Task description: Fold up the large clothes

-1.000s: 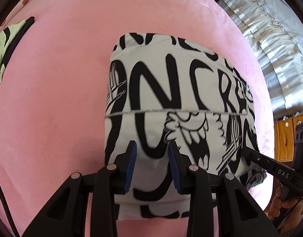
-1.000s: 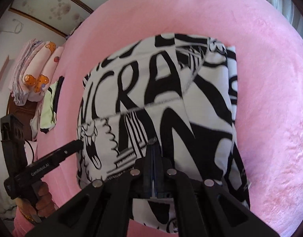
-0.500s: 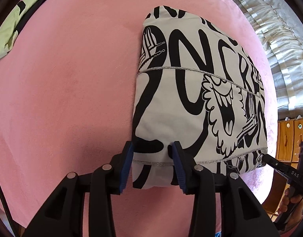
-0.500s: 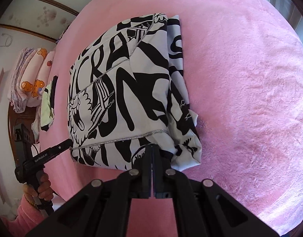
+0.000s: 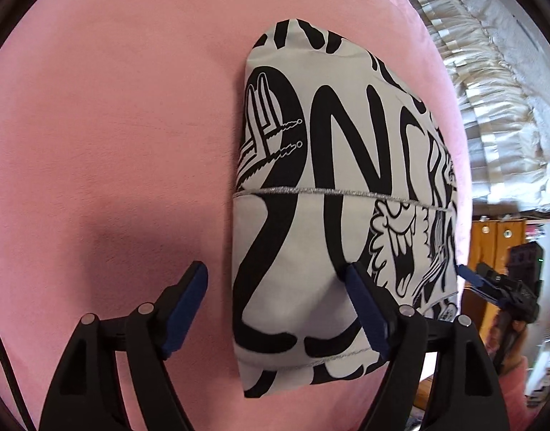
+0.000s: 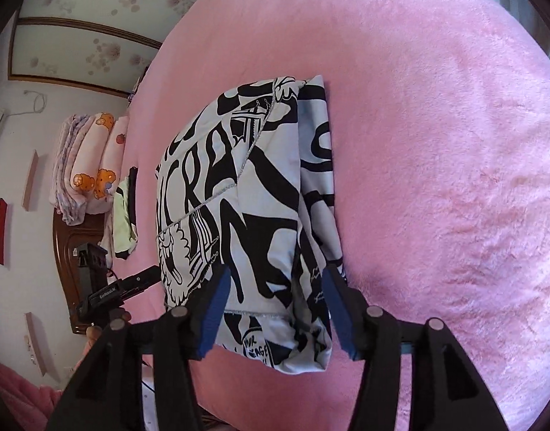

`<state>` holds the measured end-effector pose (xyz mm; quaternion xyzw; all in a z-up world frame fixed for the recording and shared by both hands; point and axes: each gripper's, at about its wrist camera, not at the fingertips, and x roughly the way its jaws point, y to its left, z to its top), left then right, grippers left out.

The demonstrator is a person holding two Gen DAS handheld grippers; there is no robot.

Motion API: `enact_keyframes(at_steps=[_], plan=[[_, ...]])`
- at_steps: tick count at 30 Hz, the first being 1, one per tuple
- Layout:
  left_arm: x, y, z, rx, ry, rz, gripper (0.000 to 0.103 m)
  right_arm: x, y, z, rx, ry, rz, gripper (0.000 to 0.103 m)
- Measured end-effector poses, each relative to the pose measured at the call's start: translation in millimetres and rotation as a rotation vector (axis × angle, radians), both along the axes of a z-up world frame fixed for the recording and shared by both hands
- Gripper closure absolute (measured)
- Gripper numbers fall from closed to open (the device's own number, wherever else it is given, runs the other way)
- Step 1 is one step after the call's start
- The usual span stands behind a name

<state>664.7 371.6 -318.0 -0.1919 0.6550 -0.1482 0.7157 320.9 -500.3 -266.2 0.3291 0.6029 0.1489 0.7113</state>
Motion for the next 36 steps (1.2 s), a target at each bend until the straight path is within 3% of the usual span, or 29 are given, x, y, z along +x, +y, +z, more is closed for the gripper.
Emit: enact_keyframes(at_steps=[6,7,13,20,33,35,36], plan=[[17.4,-2.4,-24.2,-0.135,0.051,0.036,0.022,25.8,1.3,-36.6,0.007,0.056,0.1,0.039],[19.1,-4.1,-27.9,-0.148,0.063,0.043,0.017,28.9,0.7,-42.3,0.014,0.064,0.108,0.035],[23.8,-29.7,-44.5,-0.145,0.104,0.003,0.006,42.8,-6.8,-70.9,0.149,0.102,0.099,0.024],[38.0,-47.8,-52.4,-0.135,0.119,-0.048,0.0,60.0,4.2,-87.3,0.249,0.114,0.14,0.021],[45.3,-61.8,-62.0,-0.158,0.083,-0.058,0.0,67.5,14.1,-102.0,0.299,0.103,0.195,0.021],[41.3,-60.5,-57.5,-0.131,0.067,-0.047,0.001,70.7,21.5,-100.9,0.292,0.091,0.213,0.024],[36.9,-56.9,-53.3,-0.118,0.062,-0.044,0.001,71.6,25.2,-98.6,0.279,0.082,0.215,0.032]])
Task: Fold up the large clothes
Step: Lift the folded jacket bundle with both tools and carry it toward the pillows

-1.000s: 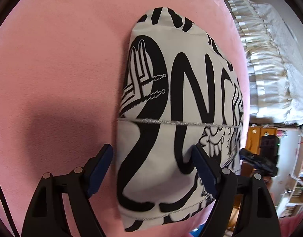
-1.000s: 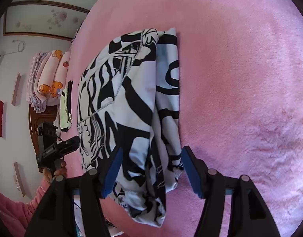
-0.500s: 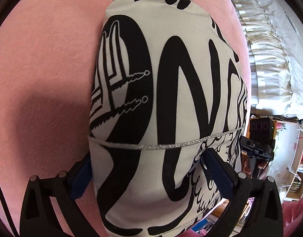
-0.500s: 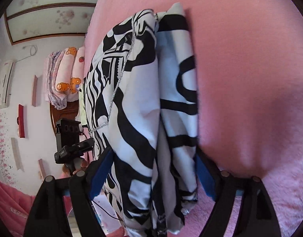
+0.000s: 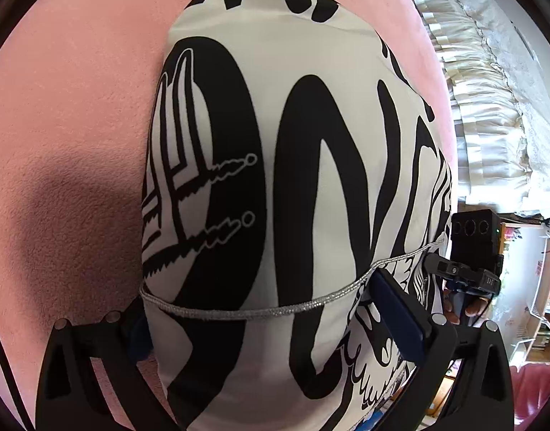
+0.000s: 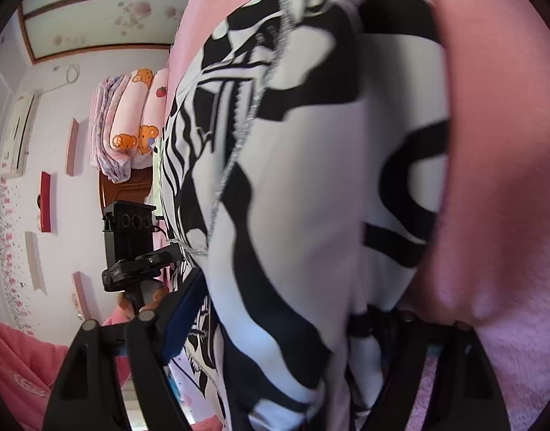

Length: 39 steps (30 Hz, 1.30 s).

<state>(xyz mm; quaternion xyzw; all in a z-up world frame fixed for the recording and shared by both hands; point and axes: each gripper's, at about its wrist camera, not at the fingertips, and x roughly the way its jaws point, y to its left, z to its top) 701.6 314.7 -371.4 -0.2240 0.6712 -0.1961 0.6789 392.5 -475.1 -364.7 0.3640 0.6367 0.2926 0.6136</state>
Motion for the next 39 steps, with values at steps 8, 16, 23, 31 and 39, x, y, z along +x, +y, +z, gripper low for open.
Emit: enact_keyframes(at_steps=[8,16,23,31,39], plan=[[-19.9,-19.9,49.6,0.149,-0.094,0.039,0.046,-14.8,2.5,21.0,-0.051,-0.049,-0.048,0.071],[-48.0,-24.3,86.8,0.177,-0.102,0.125,0.058,-39.8,11.1,67.5,-0.117,-0.16,-0.082,0.08],[-98.0,-1.9,129.5,0.158,-0.111,0.18,0.058,-67.4,13.2,115.4,-0.157,-0.18,-0.051,0.08],[-153.4,63.6,170.2,0.181,-0.132,0.196,0.058,-104.4,51.3,151.6,-0.129,-0.226,0.042,0.08],[-210.2,115.7,193.1,0.253,-0.151,0.234,0.058,-131.2,162.3,150.7,-0.05,-0.242,0.08,0.08]])
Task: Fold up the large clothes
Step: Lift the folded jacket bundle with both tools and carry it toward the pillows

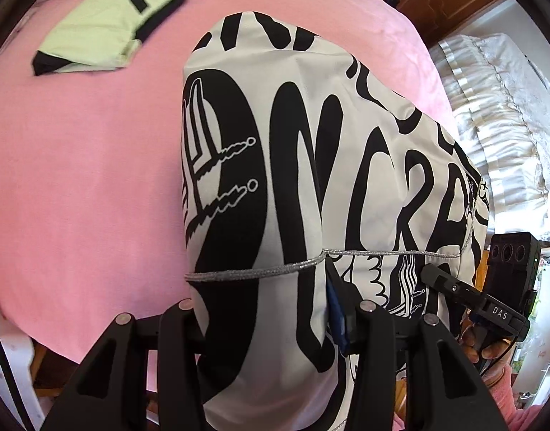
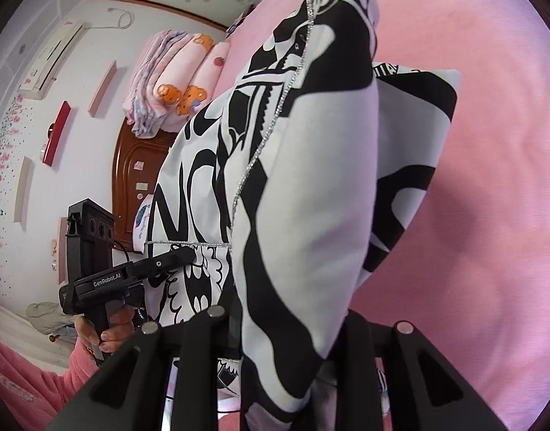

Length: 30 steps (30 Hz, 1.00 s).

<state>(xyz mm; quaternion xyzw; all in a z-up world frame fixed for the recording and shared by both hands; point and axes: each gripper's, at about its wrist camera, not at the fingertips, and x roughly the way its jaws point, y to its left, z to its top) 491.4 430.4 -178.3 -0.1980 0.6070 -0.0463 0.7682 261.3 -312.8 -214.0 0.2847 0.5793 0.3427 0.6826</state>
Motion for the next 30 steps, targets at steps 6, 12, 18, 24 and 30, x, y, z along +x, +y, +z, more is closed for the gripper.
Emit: enact_keyframes(at_steps=[6,12,18,24,30], plan=[[-21.8,36.8,-11.8,0.002,-0.01,0.011,0.058,9.9,119.6,8.1,0.014,-0.026,0.048,0.08],[34.8,5.5,-2.5,0.027,-0.023,-0.042,0.058,34.7,235.2,20.5,0.022,-0.062,0.037,0.08],[44.0,-1.3,6.7,0.079,-0.076,-0.09,0.058,85.5,329.3,33.3,0.066,-0.095,0.006,0.08],[56.9,-2.9,5.7,0.097,-0.155,-0.11,0.058,150.0,393.7,44.2,0.081,-0.164,-0.043,0.08],[55.4,-6.7,30.6,0.126,-0.198,-0.1,0.058,216.4,440.8,32.9,0.111,-0.205,-0.076,0.08]])
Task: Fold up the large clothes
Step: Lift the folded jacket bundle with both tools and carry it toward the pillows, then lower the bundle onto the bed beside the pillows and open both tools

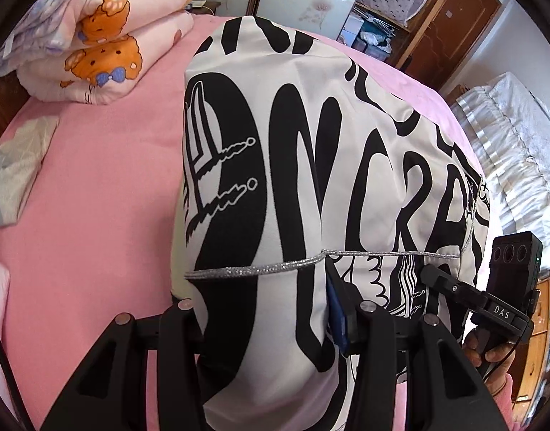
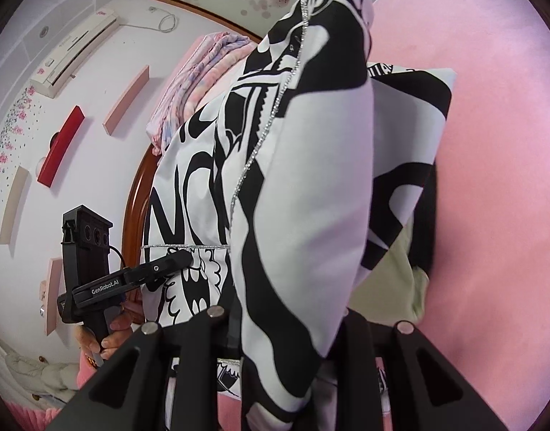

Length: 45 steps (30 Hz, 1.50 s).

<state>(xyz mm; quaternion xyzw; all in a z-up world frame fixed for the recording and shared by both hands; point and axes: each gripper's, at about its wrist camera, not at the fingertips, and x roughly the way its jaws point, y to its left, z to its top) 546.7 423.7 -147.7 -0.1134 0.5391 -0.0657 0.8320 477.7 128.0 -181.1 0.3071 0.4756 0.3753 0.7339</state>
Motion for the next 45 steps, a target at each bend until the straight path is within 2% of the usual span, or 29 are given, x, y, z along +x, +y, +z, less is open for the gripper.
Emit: enact_keyframes(at_steps=[3,5,8,12,14,16,19,23,27,32,37,39,43,45], plan=[[2.4,0.3,-15.9,-0.004,0.026,-0.005,0.057,22.7,12.7,-20.9,-0.011,0.014,-0.024,0.079],[4.3,12.1,-36.6,-0.014,0.04,-0.01,0.057,36.9,24.1,-36.2,-0.031,0.027,-0.024,0.079],[22.3,26.2,-77.1,-0.022,0.071,-0.001,0.057,59.8,37.0,-66.4,-0.048,0.048,-0.007,0.079],[41.1,37.5,-138.4,-0.048,0.166,-0.014,0.053,88.7,48.0,-124.1,-0.049,0.151,0.032,0.079],[42.7,38.7,-150.7,-0.042,0.127,-0.056,0.045,100.0,52.5,-149.9,-0.063,0.195,0.077,0.077],[42.3,40.3,-155.3,-0.075,0.085,-0.099,0.042,108.2,44.2,-168.2,-0.006,0.207,0.117,0.074],[47.1,51.8,-167.8,-0.122,0.077,-0.14,0.035,108.8,31.1,-185.9,0.045,0.238,0.149,0.069],[40.1,69.4,-182.8,-0.169,0.044,-0.11,0.025,112.2,37.5,-183.7,0.032,0.228,0.164,0.063],[35.2,80.4,-204.7,-0.126,-0.044,-0.092,0.013,111.0,37.1,-180.8,0.038,0.244,0.16,0.061],[35.7,95.4,-227.8,-0.208,-0.029,-0.043,0.001,109.1,40.2,-187.2,0.047,0.218,0.156,0.061],[31.9,92.7,-228.3,-0.152,-0.067,-0.033,0.0,102.6,35.9,-192.8,0.046,0.156,0.146,0.06],[27.4,88.7,-223.4,-0.125,-0.073,-0.009,0.0,101.5,36.7,-192.7,0.058,0.169,0.117,0.059],[-0.7,74.9,-198.0,0.017,-0.158,0.084,0.0,91.1,32.0,-183.9,0.034,0.211,0.051,0.054],[-27.2,71.6,-196.6,0.006,-0.205,0.164,0.0,82.4,26.6,-178.0,0.021,0.204,0.028,0.052]])
